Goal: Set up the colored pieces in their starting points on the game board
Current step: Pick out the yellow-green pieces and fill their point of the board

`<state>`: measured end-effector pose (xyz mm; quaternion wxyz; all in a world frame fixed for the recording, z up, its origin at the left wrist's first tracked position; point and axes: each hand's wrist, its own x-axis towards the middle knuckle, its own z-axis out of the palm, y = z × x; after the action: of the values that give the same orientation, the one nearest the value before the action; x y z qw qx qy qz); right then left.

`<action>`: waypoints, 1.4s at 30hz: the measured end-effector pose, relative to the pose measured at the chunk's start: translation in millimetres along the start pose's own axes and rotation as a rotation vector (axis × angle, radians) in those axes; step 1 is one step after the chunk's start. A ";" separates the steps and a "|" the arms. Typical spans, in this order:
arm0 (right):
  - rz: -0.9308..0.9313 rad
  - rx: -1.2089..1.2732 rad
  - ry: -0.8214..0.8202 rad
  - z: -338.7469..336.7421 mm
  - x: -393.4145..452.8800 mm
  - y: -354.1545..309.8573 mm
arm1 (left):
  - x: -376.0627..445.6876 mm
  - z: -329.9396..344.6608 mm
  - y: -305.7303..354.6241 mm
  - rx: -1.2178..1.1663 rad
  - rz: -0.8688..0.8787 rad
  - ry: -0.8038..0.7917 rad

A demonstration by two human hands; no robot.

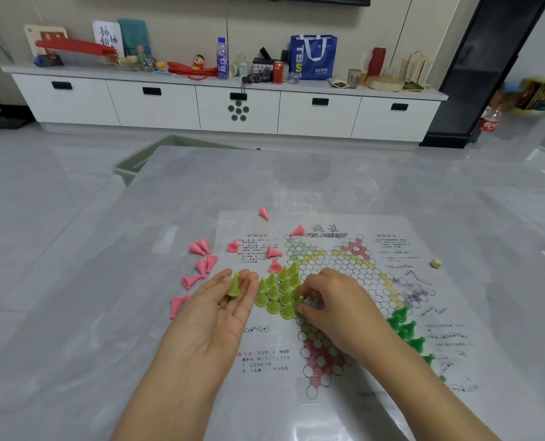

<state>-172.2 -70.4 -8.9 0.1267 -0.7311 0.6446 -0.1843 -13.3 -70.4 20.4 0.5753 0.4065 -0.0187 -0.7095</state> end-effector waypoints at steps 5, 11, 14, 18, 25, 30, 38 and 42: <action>0.006 0.021 -0.011 -5.5 -2.1 1.0 | 0.1 -1.9 -1.2 0.024 0.002 -0.038; -0.016 0.423 0.078 -36.0 -6.2 -17.2 | -6.0 -0.6 -14.7 0.256 0.034 -0.189; -0.061 0.513 0.026 -33.6 -6.3 -28.4 | -7.4 0.5 -24.9 0.355 0.036 -0.260; -0.031 0.488 0.018 -25.3 -4.9 -28.4 | -7.0 -0.2 -30.5 0.451 0.045 -0.256; 0.006 0.552 0.094 -31.8 -6.7 -23.6 | -0.6 -18.6 -8.5 1.545 0.915 0.023; 0.080 0.588 0.123 -39.1 -9.7 -15.5 | 13.6 -43.1 21.2 1.886 0.784 0.294; 0.160 0.530 0.128 -41.9 -13.5 -0.6 | 23.4 -68.6 18.5 2.095 0.918 0.112; 0.129 0.384 0.008 -39.1 -18.1 4.6 | 26.8 -69.3 20.7 2.199 0.904 0.023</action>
<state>-195.0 -51.1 22.4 0.2728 -0.6499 0.6437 -0.2981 44.6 -69.0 -30.6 0.1160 0.6452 -0.7540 -0.0417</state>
